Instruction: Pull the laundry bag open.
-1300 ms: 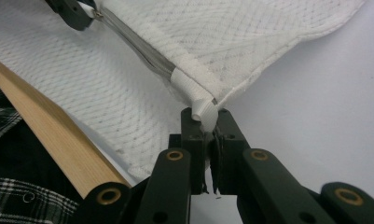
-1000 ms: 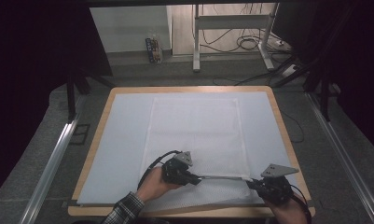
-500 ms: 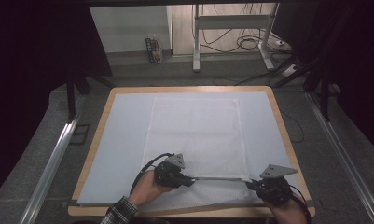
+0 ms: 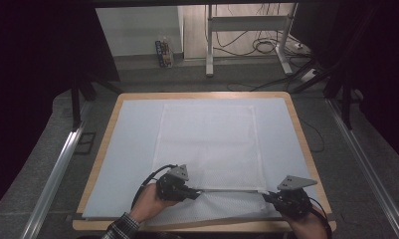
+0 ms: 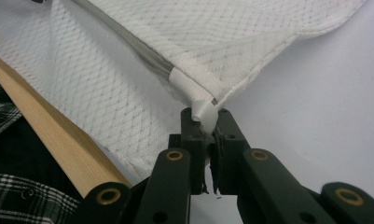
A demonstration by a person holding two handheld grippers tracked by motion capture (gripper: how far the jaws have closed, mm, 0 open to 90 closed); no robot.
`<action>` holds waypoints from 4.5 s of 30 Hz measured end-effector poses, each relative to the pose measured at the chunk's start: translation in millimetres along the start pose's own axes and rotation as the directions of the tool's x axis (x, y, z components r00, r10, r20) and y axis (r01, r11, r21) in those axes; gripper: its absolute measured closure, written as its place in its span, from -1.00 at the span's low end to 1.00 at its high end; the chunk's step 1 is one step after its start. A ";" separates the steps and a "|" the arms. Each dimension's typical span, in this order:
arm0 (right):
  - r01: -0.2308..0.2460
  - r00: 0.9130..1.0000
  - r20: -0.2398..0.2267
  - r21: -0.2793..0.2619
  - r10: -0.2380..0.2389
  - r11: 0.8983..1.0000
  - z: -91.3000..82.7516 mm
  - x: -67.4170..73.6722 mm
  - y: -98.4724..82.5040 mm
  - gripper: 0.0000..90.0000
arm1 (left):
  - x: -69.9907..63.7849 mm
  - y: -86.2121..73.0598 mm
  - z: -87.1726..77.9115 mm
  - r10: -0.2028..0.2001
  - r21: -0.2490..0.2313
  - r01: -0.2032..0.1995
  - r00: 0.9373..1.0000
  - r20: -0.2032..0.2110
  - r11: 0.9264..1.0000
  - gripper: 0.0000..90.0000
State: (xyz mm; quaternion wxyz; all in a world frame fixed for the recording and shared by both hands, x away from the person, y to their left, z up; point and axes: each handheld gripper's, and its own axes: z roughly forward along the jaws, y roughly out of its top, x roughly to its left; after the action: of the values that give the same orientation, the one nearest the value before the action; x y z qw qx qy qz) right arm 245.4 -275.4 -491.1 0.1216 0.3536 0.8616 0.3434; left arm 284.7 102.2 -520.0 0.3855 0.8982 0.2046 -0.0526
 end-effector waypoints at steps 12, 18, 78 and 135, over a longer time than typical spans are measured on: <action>-0.007 1.000 0.004 -0.001 0.007 1.000 -0.8 -0.5 -0.7 0.87 | -0.3 -14.6 -17.3 -0.033 -0.012 0.032 0.999 -0.037 0.999 0.94; -0.007 1.000 0.005 -0.006 0.007 1.000 -1.2 -0.9 -0.7 0.86 | -0.3 -21.2 -25.6 -0.041 -0.022 0.040 0.998 -0.047 0.999 0.94; -0.001 1.000 0.014 0.005 0.001 1.000 0.1 -1.0 -1.2 0.87 | 7.6 -79.0 -79.4 -0.144 -0.046 0.139 0.981 -0.133 0.989 0.94; -0.015 0.999 0.032 0.043 0.014 0.999 3.0 -1.4 -1.3 0.87 | 18.0 -108.8 -105.8 -0.256 -0.049 0.252 0.931 -0.261 0.966 0.94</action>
State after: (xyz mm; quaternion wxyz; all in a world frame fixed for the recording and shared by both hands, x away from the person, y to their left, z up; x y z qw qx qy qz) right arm 247.0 -275.5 -494.3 0.1250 0.3678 0.8642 0.3198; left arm 250.0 250.9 -523.8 0.3512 0.8603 0.3691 0.0202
